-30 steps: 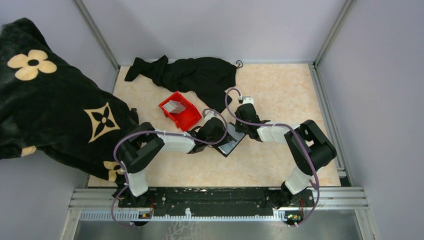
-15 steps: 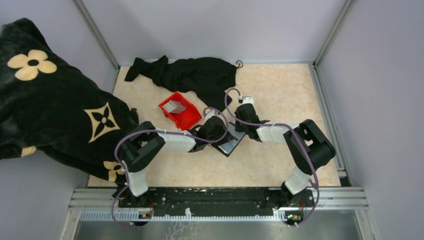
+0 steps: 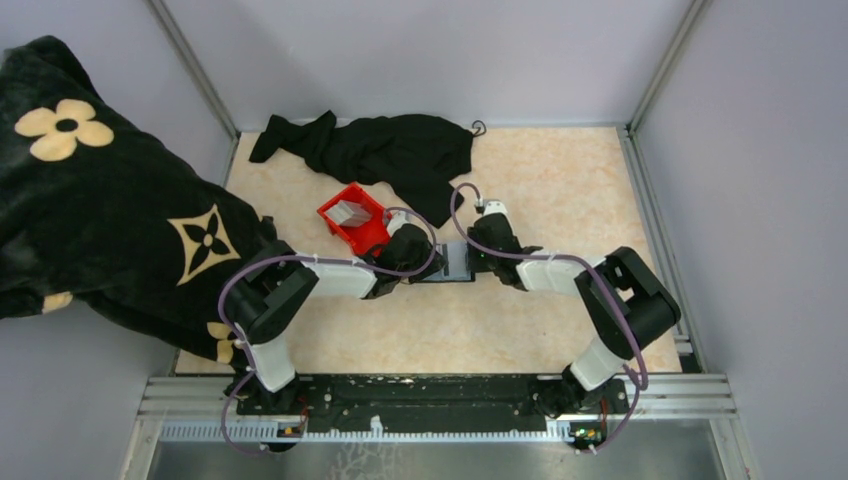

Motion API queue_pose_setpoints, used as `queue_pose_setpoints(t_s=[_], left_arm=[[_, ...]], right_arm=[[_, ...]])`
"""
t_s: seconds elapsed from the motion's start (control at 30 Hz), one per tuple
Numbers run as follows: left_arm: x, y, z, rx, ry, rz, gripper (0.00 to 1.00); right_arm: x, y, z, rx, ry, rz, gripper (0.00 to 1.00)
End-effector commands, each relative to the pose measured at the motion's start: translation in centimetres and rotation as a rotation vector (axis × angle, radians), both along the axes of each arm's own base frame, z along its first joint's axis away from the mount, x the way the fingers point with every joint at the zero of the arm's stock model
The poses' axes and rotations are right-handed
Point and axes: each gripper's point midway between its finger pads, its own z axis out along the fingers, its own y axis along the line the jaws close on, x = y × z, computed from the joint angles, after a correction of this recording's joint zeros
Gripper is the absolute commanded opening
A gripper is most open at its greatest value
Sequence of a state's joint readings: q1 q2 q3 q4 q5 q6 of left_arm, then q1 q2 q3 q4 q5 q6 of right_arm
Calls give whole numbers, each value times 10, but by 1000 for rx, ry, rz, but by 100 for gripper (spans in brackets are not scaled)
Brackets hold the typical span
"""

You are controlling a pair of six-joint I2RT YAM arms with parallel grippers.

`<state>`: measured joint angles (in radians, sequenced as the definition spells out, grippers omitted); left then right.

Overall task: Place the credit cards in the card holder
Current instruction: Insert the credit card into the card holder.

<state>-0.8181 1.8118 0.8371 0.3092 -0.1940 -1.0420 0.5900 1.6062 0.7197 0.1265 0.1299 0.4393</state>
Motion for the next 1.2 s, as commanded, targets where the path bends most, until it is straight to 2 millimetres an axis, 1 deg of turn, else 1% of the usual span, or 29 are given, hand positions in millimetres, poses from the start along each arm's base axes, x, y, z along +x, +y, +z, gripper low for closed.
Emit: queue_pose_setpoints(t_s=[0.0,0.1,0.3,0.47,0.6,0.8,0.9,1.03,1.17], left_arm=[[-29,48,-62,230,131,0,35],[-31,48,-66,231,139,-6,35],[-36,48,-73,229,156,-19,35],[-39,47,-77,220,168,-29,35],[-42,44,-80,211,179,-41,35],[-44,40,-79,195,188,-58,35],[-44,39,-79,190,190,-61,35],[-47,40,-79,187,197,-65,35],[-49,41,-81,187,208,-66,35]], right_arm=[[-45,2,-14,8,120,60,34],[-50,1,-5,35,104,47,37],[-58,2,13,92,74,33,40],[-69,4,17,152,86,8,41],[-74,6,9,227,108,-43,42],[-70,1,-5,299,104,-171,42],[-68,-8,-12,293,97,-241,42],[-65,-25,-17,260,77,-332,42],[-63,-31,-22,213,84,-364,42]])
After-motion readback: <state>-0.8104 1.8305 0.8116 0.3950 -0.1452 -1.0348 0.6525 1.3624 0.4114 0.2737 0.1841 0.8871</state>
